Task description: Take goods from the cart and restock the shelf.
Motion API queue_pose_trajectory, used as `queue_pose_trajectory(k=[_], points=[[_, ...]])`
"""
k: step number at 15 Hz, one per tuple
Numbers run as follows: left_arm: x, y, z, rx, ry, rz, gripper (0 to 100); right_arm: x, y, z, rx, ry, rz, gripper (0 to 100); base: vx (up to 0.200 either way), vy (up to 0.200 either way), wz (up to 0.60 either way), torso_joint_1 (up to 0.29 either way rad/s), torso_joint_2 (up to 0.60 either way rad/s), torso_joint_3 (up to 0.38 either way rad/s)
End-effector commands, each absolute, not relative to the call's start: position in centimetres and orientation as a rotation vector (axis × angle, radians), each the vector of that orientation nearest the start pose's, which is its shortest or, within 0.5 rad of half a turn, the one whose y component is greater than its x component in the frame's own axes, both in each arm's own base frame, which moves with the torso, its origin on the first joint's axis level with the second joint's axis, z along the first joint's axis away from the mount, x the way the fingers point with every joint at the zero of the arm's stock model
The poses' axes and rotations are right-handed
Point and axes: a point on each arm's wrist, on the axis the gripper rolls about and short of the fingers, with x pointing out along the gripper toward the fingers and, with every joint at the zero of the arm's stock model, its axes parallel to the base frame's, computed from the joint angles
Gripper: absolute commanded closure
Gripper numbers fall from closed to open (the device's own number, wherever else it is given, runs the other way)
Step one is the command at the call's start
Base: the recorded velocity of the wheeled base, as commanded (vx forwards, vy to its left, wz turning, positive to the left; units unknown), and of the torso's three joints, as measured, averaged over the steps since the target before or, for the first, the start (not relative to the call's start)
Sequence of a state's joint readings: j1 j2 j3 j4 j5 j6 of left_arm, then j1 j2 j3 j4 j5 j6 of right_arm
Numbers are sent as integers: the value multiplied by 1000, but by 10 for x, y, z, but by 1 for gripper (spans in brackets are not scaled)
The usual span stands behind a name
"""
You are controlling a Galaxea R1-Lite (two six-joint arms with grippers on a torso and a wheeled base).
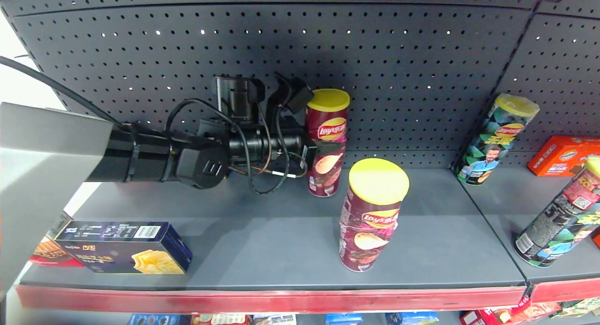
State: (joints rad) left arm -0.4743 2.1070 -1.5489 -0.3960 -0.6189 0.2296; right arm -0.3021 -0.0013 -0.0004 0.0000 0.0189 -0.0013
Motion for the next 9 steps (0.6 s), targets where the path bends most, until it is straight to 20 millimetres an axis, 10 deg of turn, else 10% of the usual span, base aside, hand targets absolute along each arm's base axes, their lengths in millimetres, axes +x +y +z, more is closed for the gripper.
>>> queue_pose_trajectory(k=[1,9], points=[[391,-222,196,193,78,-1118,100,-22,7,76,-2,-1,-282,0,0,0,0,0,0,0],[414,-227,186,195,55,-1102,100,-22,7,76,-2,-1,-284,0,0,0,0,0,0,0]])
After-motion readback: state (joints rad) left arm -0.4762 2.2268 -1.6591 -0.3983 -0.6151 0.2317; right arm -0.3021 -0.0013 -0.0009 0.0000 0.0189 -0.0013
